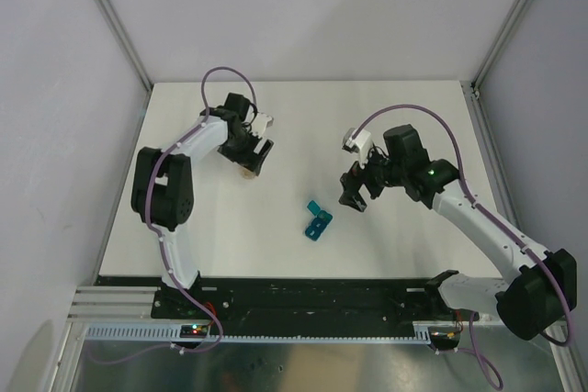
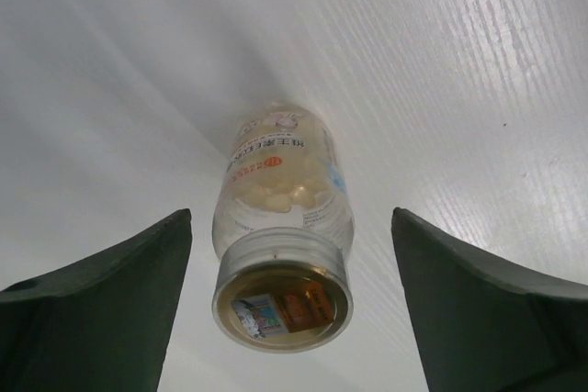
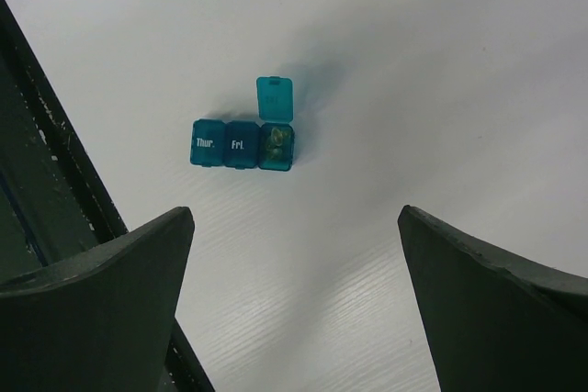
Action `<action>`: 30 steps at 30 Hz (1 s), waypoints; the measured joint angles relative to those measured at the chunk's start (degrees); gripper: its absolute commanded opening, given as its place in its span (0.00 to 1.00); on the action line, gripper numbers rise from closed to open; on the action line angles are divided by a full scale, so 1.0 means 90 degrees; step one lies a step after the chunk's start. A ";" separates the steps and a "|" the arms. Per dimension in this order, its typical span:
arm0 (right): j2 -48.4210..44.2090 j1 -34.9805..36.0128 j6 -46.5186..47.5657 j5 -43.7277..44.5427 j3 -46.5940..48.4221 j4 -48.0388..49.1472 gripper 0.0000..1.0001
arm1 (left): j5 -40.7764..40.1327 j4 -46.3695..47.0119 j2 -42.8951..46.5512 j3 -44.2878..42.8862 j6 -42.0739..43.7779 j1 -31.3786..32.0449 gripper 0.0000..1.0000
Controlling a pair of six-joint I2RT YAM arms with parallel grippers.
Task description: Sort the pills into containers
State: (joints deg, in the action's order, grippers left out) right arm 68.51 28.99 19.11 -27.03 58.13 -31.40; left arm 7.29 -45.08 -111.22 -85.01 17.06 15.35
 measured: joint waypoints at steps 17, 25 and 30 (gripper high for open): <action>-0.0032 -0.0447 0.0022 -0.0034 -0.0226 0.0153 0.99 | -0.0095 0.0245 0.1863 0.0471 -0.0063 0.0022 1.00; -0.0085 -0.0673 0.0015 -0.0029 -0.0226 0.0257 0.99 | -0.0034 0.0602 0.3371 0.1715 -0.0182 0.0930 1.00; -0.0117 -0.0986 -0.0112 -0.0032 -0.0226 0.0316 1.00 | 0.0136 0.0979 0.3837 0.2482 -0.0403 0.1749 1.00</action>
State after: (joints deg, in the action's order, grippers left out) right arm 67.46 20.12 18.11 -27.31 56.10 -28.56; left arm 8.51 -36.27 -76.69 -62.67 13.43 31.09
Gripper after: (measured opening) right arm 0.993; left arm 0.995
